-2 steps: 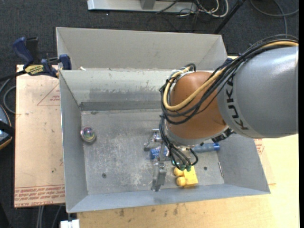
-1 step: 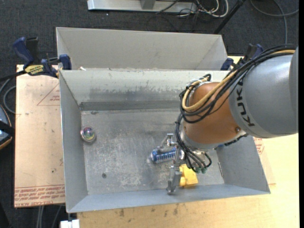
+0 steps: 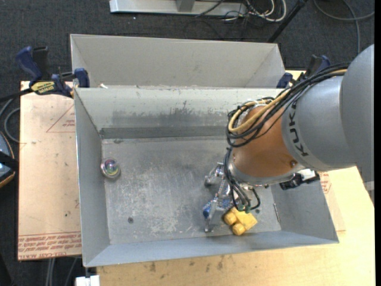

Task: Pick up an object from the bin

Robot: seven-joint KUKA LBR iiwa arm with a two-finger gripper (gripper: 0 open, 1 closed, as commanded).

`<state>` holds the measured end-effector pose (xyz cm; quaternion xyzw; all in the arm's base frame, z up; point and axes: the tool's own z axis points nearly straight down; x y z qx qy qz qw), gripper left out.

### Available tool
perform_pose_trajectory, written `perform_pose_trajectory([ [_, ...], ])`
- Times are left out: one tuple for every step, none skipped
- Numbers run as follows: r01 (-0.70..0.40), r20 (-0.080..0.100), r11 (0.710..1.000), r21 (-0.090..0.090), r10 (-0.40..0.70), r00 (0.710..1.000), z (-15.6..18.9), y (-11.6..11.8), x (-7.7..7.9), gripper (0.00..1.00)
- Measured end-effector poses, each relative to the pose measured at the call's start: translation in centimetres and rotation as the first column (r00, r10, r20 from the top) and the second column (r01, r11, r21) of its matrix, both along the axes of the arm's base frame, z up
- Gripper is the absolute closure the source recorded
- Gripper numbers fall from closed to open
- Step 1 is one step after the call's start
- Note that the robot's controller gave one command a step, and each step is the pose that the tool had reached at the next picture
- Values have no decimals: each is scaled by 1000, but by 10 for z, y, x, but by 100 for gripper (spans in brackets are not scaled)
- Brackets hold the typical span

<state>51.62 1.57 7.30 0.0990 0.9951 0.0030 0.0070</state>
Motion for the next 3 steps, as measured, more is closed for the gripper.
perform_pose_trajectory([
  [-169,-12,986,-6,169,986,13,-44,25,0],
  [-170,-13,985,-2,170,985,12,-42,25,100],
  [-148,-6,989,-6,148,989,137,-59,28,100],
])
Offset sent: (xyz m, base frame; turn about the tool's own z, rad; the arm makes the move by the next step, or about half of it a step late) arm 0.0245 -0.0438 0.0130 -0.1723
